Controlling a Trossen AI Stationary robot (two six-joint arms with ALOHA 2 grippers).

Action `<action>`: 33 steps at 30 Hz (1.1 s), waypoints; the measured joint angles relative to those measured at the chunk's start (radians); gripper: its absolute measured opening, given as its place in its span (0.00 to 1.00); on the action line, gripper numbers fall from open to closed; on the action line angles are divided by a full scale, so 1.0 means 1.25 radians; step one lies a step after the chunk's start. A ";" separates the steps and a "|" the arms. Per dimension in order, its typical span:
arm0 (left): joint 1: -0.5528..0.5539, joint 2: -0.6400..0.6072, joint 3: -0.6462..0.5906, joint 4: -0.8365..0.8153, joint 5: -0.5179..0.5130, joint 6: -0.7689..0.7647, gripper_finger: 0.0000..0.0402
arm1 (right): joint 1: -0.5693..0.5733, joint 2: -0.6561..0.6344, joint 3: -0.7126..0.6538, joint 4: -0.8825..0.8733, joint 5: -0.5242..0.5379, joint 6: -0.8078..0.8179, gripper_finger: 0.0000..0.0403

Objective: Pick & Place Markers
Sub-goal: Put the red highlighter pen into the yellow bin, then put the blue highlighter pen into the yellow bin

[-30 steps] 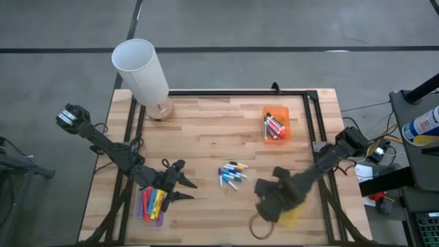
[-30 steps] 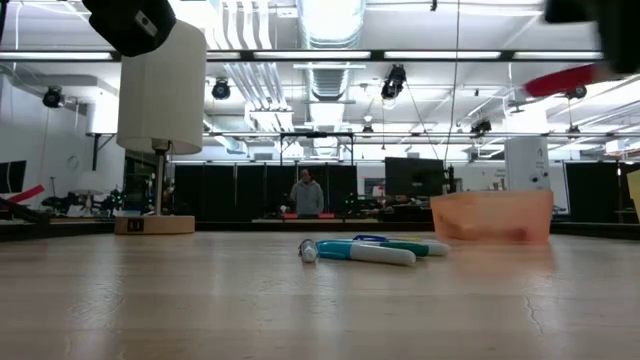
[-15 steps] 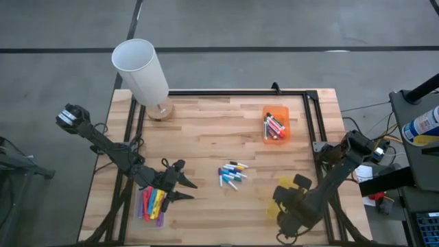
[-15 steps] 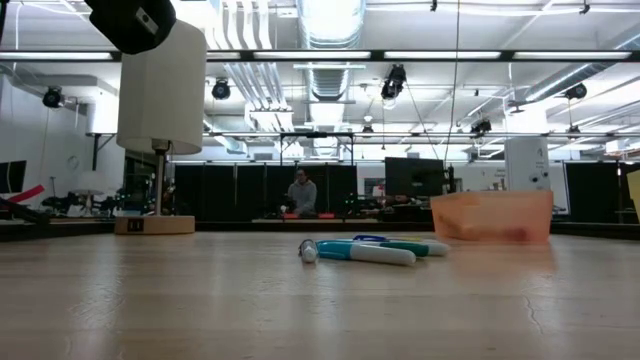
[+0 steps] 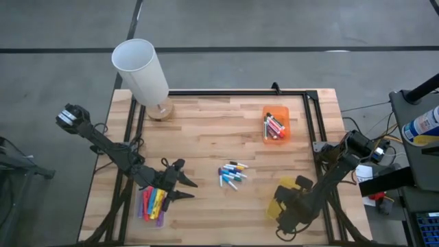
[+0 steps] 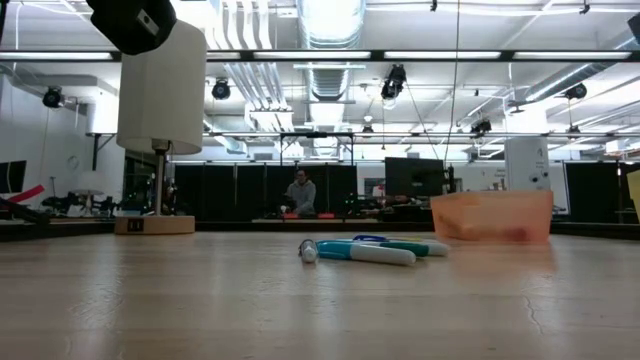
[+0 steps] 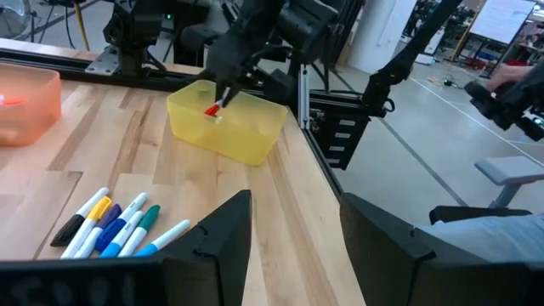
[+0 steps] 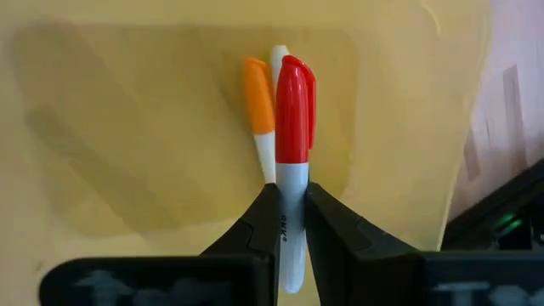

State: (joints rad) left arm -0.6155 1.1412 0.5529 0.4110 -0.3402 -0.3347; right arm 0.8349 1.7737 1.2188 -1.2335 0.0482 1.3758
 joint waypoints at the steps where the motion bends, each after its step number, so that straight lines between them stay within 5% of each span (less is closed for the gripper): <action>1: 0.000 0.000 0.000 0.000 0.000 0.000 0.43 | -0.001 0.000 -0.004 0.001 0.001 0.006 0.09; 15: 0.000 0.000 0.000 0.000 -0.001 -0.001 0.43 | -0.007 0.000 -0.003 -0.043 0.008 -0.013 0.32; 23: 0.000 0.000 0.000 0.000 -0.001 -0.001 0.43 | -0.017 -0.002 0.073 -0.209 0.173 0.013 0.31; 28: 0.000 0.000 0.000 0.000 -0.002 -0.001 0.43 | -0.058 -0.006 0.125 -0.177 0.314 -0.082 0.29; 33: 0.000 0.000 0.000 0.000 -0.002 -0.001 0.43 | -0.151 -0.010 0.133 0.004 0.298 -0.256 0.28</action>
State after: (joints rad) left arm -0.6159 1.1412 0.5529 0.4110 -0.3424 -0.3359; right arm 0.6462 1.7609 1.3846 -1.2286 0.4210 1.0552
